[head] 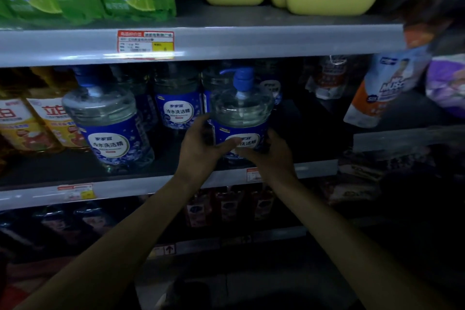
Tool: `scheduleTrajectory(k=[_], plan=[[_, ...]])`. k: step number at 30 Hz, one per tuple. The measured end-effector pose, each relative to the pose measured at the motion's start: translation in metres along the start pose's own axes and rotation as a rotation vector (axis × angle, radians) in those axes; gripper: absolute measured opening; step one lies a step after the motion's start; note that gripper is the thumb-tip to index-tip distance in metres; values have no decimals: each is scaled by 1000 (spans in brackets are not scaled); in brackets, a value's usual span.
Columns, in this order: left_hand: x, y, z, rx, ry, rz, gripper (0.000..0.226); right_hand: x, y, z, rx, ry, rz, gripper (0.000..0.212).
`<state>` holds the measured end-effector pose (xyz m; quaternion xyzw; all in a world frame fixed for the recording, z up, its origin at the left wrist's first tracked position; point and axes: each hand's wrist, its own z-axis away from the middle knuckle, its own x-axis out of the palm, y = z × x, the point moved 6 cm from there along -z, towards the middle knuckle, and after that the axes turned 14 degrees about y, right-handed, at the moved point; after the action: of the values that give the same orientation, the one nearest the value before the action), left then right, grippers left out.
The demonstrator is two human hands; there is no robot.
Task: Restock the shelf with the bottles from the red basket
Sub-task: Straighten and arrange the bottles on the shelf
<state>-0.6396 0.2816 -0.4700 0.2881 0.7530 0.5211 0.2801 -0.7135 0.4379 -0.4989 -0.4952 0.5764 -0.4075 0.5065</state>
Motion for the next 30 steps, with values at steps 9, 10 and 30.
scheduleTrajectory(k=[9, 10, 30], plan=[[73, 3, 3, -4, -72, 64, 57, -60, 16, -26, -41, 118, 5, 76], [81, 4, 4, 9, -72, 69, 52, -64, 17, -29, -54, 129, 2, 74], [111, -4, 37, -454, -147, 235, 33, -88, 33, -30, 320, 91, -161, 50]])
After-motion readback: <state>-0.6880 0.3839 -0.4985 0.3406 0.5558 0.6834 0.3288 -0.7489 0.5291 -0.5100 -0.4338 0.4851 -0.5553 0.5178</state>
